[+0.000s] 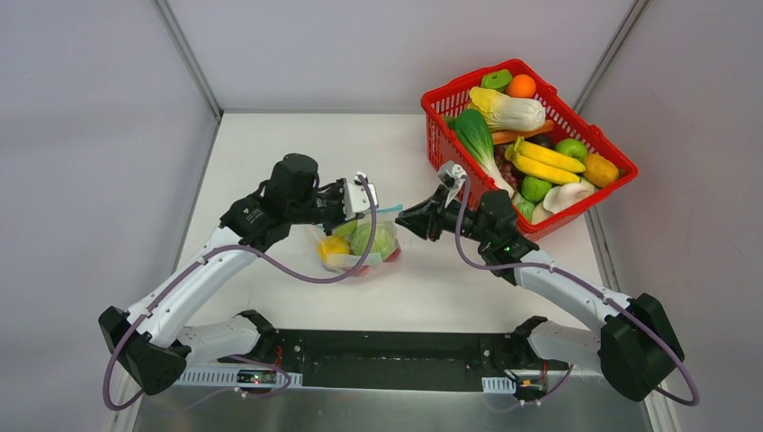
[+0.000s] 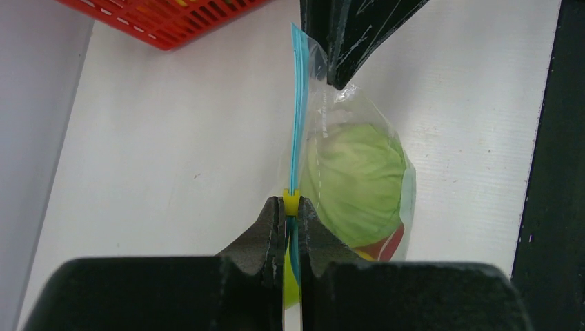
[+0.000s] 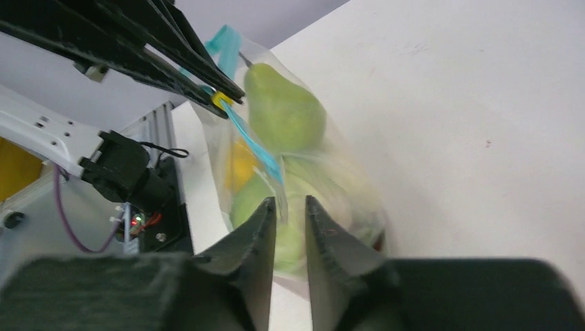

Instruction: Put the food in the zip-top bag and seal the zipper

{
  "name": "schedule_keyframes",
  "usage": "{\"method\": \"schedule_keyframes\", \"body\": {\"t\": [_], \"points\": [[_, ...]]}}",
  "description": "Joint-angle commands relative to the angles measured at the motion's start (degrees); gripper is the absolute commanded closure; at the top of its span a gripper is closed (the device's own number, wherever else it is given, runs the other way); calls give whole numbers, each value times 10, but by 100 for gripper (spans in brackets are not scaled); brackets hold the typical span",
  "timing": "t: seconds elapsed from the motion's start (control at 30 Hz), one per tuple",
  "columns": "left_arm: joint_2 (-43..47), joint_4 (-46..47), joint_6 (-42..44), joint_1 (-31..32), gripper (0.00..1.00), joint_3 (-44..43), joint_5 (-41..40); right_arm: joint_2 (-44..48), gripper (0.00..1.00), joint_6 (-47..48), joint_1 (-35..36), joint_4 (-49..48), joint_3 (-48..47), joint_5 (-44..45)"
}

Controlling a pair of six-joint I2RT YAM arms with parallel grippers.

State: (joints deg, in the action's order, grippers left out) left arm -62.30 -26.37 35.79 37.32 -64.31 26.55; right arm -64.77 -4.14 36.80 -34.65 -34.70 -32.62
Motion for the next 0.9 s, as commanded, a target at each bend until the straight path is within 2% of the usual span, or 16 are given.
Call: {"method": "schedule_keyframes", "body": {"t": [0.0,0.13,0.3,0.47,0.67,0.8,0.87], "points": [[20,6,-5,-15,100,-17,23,-5,62,5,-15,7,-32,-48],[5,-14,4,-15,100,-37,54,-14,30,28,-15,24,-64,-87],[-13,-45,17,-15,100,-60,67,-37,19,101,-14,103,-118,-148],[-17,-41,17,-14,100,-66,91,-73,19,210,-11,209,-169,-178],[-36,-65,20,-10,100,-85,102,-99,27,280,4,226,-188,-198],[-48,-73,25,-3,100,-87,97,-110,37,292,17,218,-193,-181],[-49,-74,25,-2,100,-84,97,-114,38,294,23,213,-194,-170]]}}
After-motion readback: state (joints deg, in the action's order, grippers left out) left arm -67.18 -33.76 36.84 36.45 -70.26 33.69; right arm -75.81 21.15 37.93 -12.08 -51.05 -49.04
